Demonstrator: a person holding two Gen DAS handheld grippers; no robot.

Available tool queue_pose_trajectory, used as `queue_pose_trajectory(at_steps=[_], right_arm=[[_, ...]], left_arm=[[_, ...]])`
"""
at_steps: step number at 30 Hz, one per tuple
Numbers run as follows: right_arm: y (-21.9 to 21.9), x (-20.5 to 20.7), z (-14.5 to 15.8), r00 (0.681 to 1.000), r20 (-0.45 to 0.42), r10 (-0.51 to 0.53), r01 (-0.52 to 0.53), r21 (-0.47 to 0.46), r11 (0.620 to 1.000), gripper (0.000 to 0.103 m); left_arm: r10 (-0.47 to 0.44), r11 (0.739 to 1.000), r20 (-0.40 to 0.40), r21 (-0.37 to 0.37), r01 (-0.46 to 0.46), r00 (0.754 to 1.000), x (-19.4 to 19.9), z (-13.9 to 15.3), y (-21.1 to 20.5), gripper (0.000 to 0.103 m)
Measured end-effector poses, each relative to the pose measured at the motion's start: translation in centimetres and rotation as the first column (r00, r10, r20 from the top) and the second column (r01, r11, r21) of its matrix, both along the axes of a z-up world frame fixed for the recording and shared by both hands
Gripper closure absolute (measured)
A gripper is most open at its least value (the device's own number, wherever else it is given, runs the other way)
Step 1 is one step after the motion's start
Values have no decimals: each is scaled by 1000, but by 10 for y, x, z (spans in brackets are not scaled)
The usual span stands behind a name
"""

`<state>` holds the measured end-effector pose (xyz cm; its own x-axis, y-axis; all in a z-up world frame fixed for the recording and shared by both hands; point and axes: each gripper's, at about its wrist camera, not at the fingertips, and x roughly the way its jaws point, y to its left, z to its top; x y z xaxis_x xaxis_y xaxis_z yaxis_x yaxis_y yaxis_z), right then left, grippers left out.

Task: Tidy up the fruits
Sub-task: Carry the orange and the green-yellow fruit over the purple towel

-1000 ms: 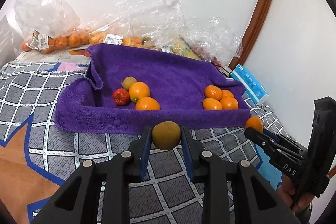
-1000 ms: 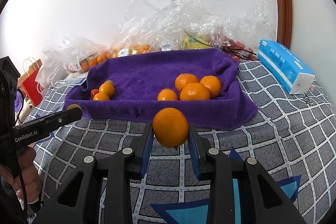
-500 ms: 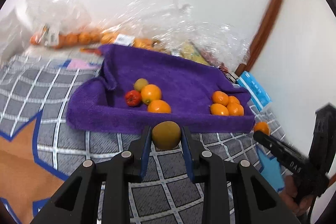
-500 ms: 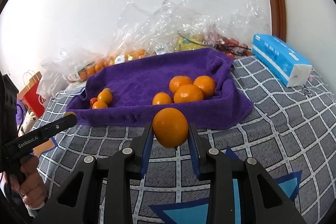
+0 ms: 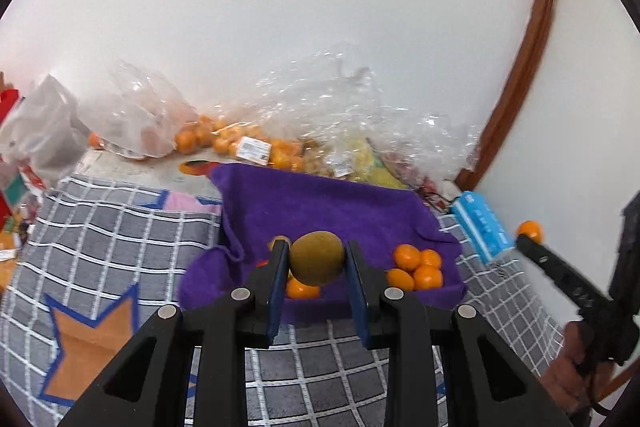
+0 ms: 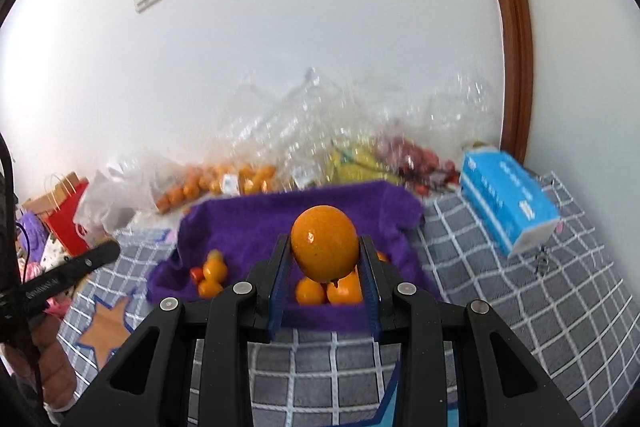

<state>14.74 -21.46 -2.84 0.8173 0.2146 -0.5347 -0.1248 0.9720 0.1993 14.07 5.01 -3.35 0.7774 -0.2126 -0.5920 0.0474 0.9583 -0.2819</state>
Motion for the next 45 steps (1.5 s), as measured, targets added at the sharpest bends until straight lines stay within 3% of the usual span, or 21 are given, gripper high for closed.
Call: queue_pose_trajectory(at_steps=[9, 20, 32, 45], right_arm=[[9, 17, 36, 999, 44, 13, -11, -51, 999, 70], [23, 58, 40, 1000, 5, 31, -30, -87, 996, 70], [32, 93, 35, 999, -25, 31, -33, -109, 993, 70], [38, 116, -5, 991, -133, 29, -46, -125, 991, 70]], left_arm=[[44, 999, -20, 7, -44, 999, 23, 26, 8, 76], [69, 997, -33, 40, -67, 997, 55, 39, 11, 76], [62, 997, -97, 59, -56, 993, 92, 31, 12, 76], [14, 997, -186, 79, 1, 982, 121, 4, -11, 76]])
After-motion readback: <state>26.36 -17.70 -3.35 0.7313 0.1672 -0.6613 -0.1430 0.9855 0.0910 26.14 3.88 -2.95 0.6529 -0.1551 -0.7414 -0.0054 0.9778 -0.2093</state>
